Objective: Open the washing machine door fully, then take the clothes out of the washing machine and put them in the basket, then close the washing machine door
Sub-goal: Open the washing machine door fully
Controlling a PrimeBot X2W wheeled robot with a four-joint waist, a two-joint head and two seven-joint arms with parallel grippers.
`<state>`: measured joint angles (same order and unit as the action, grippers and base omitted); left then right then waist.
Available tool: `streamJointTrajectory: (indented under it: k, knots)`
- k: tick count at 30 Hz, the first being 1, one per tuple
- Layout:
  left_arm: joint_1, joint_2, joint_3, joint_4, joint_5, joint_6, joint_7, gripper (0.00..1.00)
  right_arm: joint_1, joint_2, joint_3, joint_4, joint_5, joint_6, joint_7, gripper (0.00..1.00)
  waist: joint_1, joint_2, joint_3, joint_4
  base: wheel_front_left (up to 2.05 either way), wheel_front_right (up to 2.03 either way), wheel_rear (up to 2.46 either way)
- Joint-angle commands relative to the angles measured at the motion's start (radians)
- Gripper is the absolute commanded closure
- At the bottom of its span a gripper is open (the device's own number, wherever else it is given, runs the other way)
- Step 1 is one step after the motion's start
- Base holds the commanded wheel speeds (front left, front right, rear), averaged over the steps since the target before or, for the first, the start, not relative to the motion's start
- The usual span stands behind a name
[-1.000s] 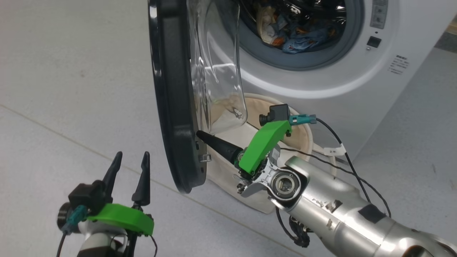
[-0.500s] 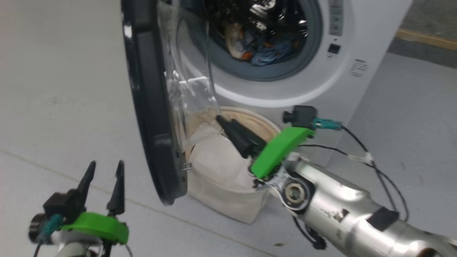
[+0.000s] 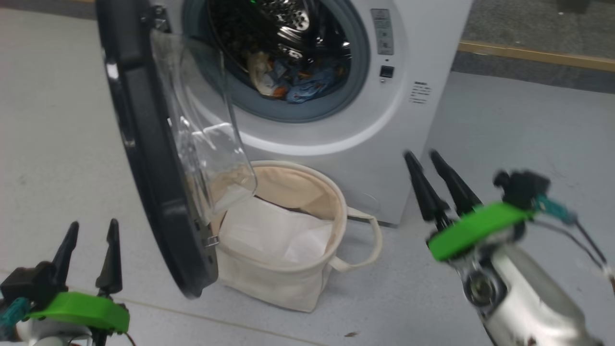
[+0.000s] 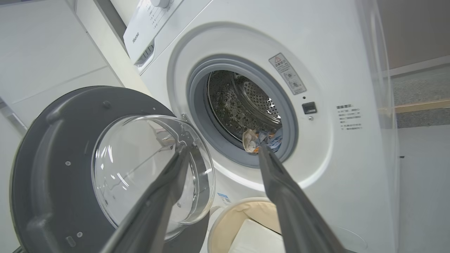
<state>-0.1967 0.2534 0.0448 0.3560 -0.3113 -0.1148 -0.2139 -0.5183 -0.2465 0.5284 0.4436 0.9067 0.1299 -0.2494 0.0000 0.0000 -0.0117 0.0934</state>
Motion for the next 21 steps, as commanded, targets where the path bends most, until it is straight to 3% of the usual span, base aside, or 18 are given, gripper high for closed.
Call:
streamJointTrajectory:
  k: [1,5,9,21]
  knots:
    - [-0.021,0.041,0.045,-0.039,-0.006,0.001,0.000,0.00,0.030,0.026,-0.028,-0.045,-0.048,0.001,-0.012,0.00,0.0000,0.0000,-0.004,-0.016,0.00,0.00,0.00]
    - [-0.005,0.054,0.055,-0.054,-0.017,0.002,0.009,0.00,0.164,0.068,-0.195,-0.124,-0.235,0.001,-0.012,0.00,0.0000,0.0000,-0.006,-0.040,0.00,0.00,0.00]
    - [0.010,0.066,0.063,-0.065,-0.023,0.005,0.015,0.00,0.252,0.087,-0.299,-0.173,-0.381,0.001,-0.012,0.00,0.0000,0.0000,-0.010,-0.058,0.00,0.00,0.00]
    - [0.041,0.077,0.058,-0.070,-0.040,0.006,0.023,0.00,0.374,0.110,-0.463,-0.210,-0.534,0.001,-0.012,0.00,0.0000,0.0000,-0.037,-0.072,0.00,0.00,0.00]
